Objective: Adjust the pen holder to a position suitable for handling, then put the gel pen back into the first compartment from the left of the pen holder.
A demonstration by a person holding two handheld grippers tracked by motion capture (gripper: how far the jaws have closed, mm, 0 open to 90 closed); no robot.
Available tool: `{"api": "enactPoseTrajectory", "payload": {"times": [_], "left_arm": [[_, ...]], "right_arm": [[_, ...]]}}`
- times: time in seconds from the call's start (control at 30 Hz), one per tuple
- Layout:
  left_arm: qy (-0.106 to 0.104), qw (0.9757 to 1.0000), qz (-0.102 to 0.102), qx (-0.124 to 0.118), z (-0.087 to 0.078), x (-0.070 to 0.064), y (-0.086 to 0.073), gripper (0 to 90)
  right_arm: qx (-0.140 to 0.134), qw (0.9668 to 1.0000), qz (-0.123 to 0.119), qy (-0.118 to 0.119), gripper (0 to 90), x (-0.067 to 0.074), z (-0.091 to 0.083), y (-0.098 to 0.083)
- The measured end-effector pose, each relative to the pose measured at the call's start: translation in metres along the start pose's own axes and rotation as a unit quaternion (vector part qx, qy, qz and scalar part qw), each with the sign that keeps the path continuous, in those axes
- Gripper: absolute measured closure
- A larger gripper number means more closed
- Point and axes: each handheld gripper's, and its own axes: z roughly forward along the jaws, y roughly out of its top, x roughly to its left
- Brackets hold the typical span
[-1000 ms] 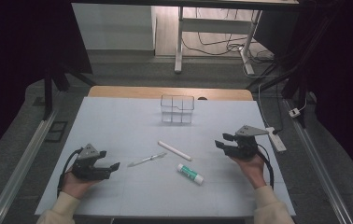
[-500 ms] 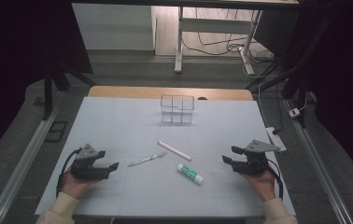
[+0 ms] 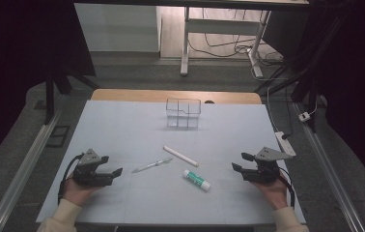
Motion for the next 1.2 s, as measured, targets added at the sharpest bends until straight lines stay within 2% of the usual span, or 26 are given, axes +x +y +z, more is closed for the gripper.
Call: {"api": "enactPoseTrajectory", "payload": {"times": [0.73, 0.83, 1.03, 1.2], "left_arm": [[0.004, 1.0000, 0.003, -0.004, -0.002, -0.002, 0.005, 23.9], [0.005, 1.0000, 0.006, -0.004, -0.002, -0.004, 0.006, 23.8], [-0.001, 0.9999, 0.014, -0.004, -0.005, -0.008, 0.016, 23.8], [-0.010, 0.9995, 0.028, 0.006, -0.001, -0.013, 0.027, 23.8]], "right_arm": [[0.010, 0.9999, 0.003, -0.003, 38.2, -0.004, 0.001, -0.004], [0.003, 0.9999, 0.016, 0.005, 38.2, -0.005, 0.002, -0.005], [0.004, 0.9999, 0.013, 0.007, 38.2, -0.005, 0.002, -0.006], [0.000, 0.9999, 0.013, 0.007, 38.2, -0.004, 0.001, -0.005]]}}
